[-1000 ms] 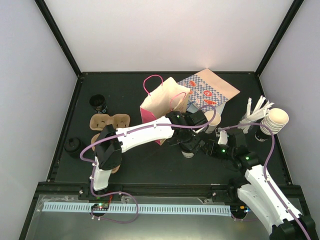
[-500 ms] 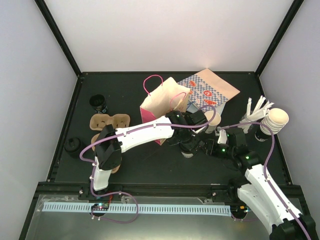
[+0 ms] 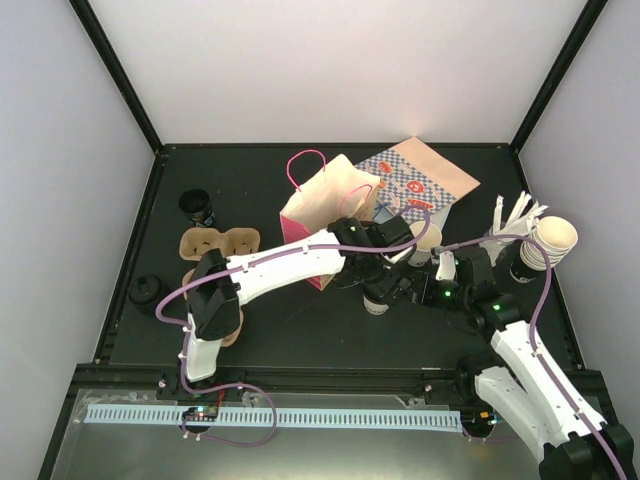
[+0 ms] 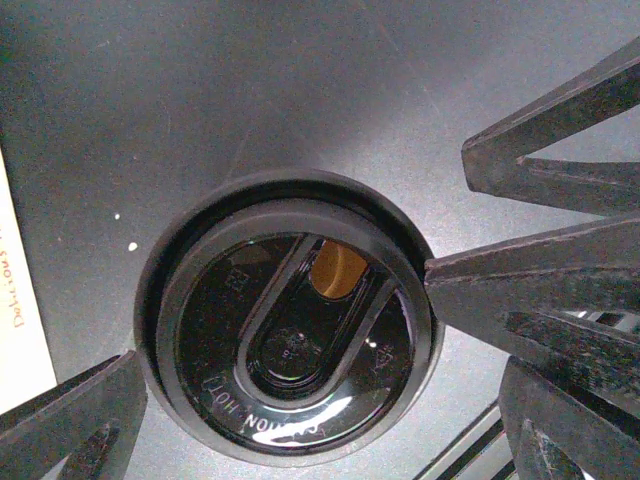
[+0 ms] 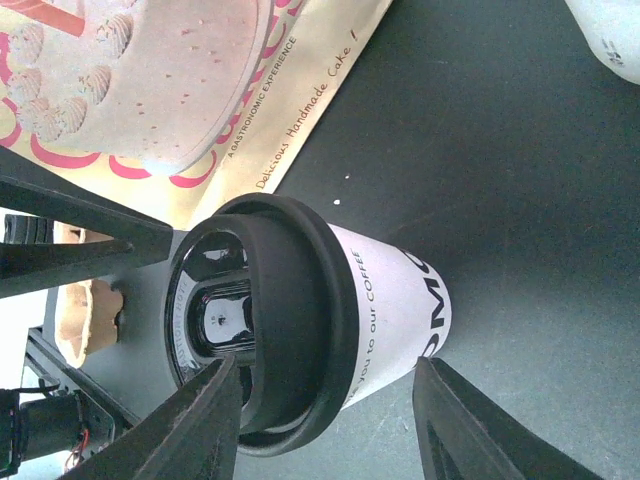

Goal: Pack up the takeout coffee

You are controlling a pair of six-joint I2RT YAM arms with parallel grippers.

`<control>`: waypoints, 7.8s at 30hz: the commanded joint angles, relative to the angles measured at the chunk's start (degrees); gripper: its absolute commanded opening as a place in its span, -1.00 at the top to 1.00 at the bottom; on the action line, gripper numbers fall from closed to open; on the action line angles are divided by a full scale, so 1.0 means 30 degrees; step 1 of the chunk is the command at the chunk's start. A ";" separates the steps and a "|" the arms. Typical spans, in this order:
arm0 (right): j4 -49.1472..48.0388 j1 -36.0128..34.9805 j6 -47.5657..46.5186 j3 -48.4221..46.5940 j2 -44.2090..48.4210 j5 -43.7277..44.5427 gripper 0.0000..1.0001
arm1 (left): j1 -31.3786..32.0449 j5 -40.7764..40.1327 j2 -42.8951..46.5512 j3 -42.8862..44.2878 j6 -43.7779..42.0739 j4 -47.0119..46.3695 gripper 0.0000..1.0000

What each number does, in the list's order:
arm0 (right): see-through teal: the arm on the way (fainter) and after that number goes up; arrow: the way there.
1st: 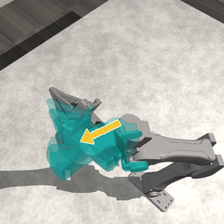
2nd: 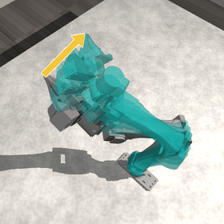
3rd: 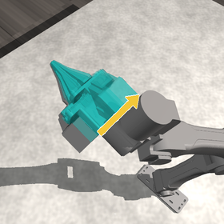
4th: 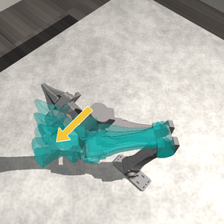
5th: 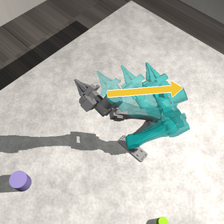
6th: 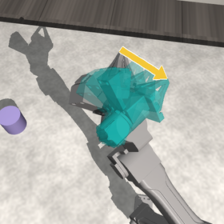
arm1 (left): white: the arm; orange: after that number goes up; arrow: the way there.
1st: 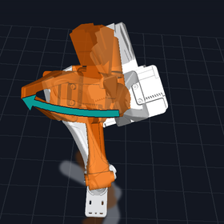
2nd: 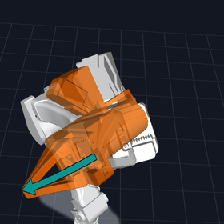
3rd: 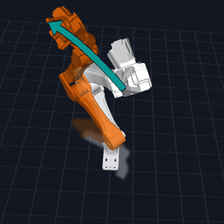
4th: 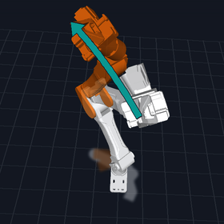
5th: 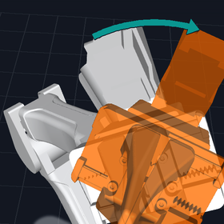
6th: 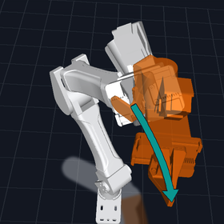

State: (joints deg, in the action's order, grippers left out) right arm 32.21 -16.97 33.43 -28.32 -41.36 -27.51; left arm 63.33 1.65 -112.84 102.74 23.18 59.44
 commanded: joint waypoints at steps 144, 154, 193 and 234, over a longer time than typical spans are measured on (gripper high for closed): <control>0.4573 -0.2078 -0.2494 -0.5093 -0.1462 0.4305 -0.02 | -0.0473 -0.1427 0.6272 -0.3421 0.0159 -0.1600 -0.98; 0.4901 -0.2162 -0.2953 -0.5742 -0.2259 0.4503 -0.05 | -0.1028 -0.1256 0.8637 -0.6509 0.0652 -0.3644 -0.98; 0.6032 -0.5740 -0.2448 -0.7680 -0.4454 0.8111 -1.00 | -0.2373 0.0004 1.0914 -1.0316 0.1415 -0.6523 -0.97; 0.6550 -1.1056 -0.1855 -1.0315 -1.0946 1.2520 -0.80 | -0.3052 0.1222 1.1875 -1.2416 0.1942 -0.7558 -0.39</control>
State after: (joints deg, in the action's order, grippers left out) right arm 52.71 -49.60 27.35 -58.13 -73.45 7.94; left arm 54.43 4.27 -78.70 65.82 28.77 37.56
